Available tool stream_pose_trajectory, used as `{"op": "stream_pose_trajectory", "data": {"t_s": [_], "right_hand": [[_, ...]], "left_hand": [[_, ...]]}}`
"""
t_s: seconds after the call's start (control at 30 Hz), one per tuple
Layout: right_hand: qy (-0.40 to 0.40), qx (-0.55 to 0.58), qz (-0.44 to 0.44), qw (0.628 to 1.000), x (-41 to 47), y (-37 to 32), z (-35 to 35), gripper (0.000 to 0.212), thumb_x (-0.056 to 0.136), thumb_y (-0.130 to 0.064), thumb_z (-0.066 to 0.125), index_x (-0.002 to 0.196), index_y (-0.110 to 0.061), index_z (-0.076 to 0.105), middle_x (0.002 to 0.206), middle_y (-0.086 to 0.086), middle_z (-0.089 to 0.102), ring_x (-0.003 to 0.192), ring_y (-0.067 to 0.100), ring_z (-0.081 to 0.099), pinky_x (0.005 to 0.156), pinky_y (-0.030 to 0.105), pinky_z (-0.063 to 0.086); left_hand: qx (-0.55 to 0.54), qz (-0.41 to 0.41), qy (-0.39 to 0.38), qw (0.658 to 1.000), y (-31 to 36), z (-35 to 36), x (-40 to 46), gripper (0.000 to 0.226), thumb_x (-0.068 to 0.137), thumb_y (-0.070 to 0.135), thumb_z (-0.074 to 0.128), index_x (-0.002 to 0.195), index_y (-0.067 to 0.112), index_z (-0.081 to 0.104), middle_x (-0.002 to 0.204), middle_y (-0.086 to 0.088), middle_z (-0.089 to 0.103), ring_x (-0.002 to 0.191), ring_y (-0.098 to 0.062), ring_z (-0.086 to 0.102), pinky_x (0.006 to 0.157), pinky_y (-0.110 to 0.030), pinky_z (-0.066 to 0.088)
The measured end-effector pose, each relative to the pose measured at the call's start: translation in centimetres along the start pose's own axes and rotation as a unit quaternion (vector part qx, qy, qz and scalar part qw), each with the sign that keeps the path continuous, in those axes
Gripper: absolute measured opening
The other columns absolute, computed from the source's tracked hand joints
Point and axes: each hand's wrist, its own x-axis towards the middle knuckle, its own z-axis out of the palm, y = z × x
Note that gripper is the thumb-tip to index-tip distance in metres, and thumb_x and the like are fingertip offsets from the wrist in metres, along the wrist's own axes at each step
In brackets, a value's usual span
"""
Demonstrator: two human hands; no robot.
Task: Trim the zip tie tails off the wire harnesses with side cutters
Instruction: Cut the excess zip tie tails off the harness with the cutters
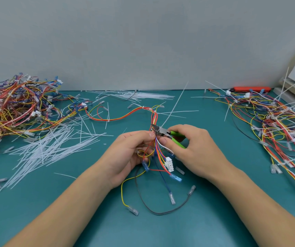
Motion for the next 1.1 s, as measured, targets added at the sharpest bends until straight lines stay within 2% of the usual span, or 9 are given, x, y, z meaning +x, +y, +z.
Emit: {"op": "stream_pose_trajectory", "data": {"t_s": [0.1, 0.2, 0.3, 0.5, 0.6, 0.7, 0.87, 1.1], "right_hand": [[-0.004, 0.004, 0.004, 1.0, 0.01, -0.04, 0.06, 0.042, 0.086, -0.074, 0.057, 0.094, -0.036, 0.07, 0.083, -0.015, 0.067, 0.081, 0.006, 0.062, 0.071, 0.033, 0.051], [-0.033, 0.013, 0.014, 0.999, 0.09, -0.03, 0.02, 0.045, 0.088, -0.075, 0.055, 0.081, -0.031, 0.064, 0.062, -0.012, 0.057, 0.058, 0.009, 0.049, 0.056, 0.033, 0.039], [-0.035, 0.015, 0.015, 0.999, 0.28, -0.04, -0.22, 0.05, 0.086, -0.078, 0.055, 0.078, -0.028, 0.059, 0.055, -0.01, 0.048, 0.052, 0.01, 0.041, 0.054, 0.031, 0.033], [-0.02, 0.002, 0.011, 1.0, 0.08, 0.09, -0.21, 0.053, 0.085, -0.078, 0.055, 0.08, -0.025, 0.058, 0.053, -0.009, 0.046, 0.052, 0.012, 0.039, 0.054, 0.033, 0.032], [-0.007, 0.004, 0.006, 1.0, 0.05, 0.0, 0.03, 0.051, 0.087, -0.078, 0.054, 0.076, -0.029, 0.056, 0.054, -0.01, 0.047, 0.053, 0.012, 0.039, 0.054, 0.033, 0.033], [-0.002, 0.008, 0.008, 1.0, 0.07, 0.07, 0.13, 0.049, 0.086, -0.078, 0.054, 0.076, -0.03, 0.057, 0.055, -0.011, 0.049, 0.054, 0.012, 0.04, 0.054, 0.034, 0.036], [-0.013, 0.004, 0.026, 1.0, 0.05, 0.13, 0.35, 0.049, 0.085, -0.077, 0.054, 0.085, -0.029, 0.064, 0.069, -0.01, 0.059, 0.063, 0.011, 0.051, 0.059, 0.035, 0.044], [-0.011, 0.0, 0.019, 1.0, 0.08, 0.04, 0.25, 0.048, 0.086, -0.075, 0.054, 0.089, -0.029, 0.066, 0.071, -0.009, 0.059, 0.065, 0.011, 0.051, 0.059, 0.034, 0.044]], "left_hand": [[-0.004, -0.001, 0.001, 1.0, 0.01, 0.01, 0.05, 0.015, 0.082, 0.027, 0.067, 0.077, 0.018, 0.079, 0.07, 0.001, 0.06, 0.059, -0.011, 0.054, 0.053, -0.025, 0.038], [-0.005, 0.0, -0.004, 1.0, 0.06, 0.01, 0.03, 0.016, 0.082, 0.027, 0.066, 0.073, 0.02, 0.077, 0.068, 0.004, 0.06, 0.058, -0.01, 0.055, 0.053, -0.024, 0.039], [-0.01, -0.003, -0.002, 1.0, 0.07, -0.04, 0.05, 0.015, 0.081, 0.028, 0.067, 0.074, 0.02, 0.077, 0.069, 0.003, 0.061, 0.059, -0.01, 0.055, 0.053, -0.024, 0.039], [-0.009, 0.0, 0.001, 1.0, -0.04, -0.03, 0.09, 0.015, 0.084, 0.03, 0.068, 0.077, 0.02, 0.077, 0.071, 0.002, 0.061, 0.06, -0.011, 0.054, 0.053, -0.023, 0.041], [-0.014, 0.006, 0.005, 1.0, -0.14, -0.06, 0.07, 0.014, 0.089, 0.031, 0.072, 0.085, 0.018, 0.079, 0.075, 0.0, 0.066, 0.06, -0.011, 0.055, 0.052, -0.022, 0.042], [-0.018, 0.007, 0.005, 1.0, -0.12, -0.04, 0.08, 0.019, 0.086, 0.034, 0.069, 0.086, 0.018, 0.079, 0.075, -0.001, 0.067, 0.059, -0.01, 0.055, 0.052, -0.022, 0.042], [-0.018, -0.002, 0.011, 1.0, -0.12, -0.03, 0.13, 0.014, 0.09, 0.025, 0.066, 0.088, 0.014, 0.075, 0.077, -0.002, 0.067, 0.06, -0.012, 0.055, 0.052, -0.023, 0.041], [-0.026, -0.007, 0.009, 1.0, 0.08, -0.11, 0.0, 0.019, 0.096, 0.019, 0.062, 0.084, 0.015, 0.077, 0.078, -0.002, 0.067, 0.06, -0.012, 0.057, 0.053, -0.023, 0.041]]}}
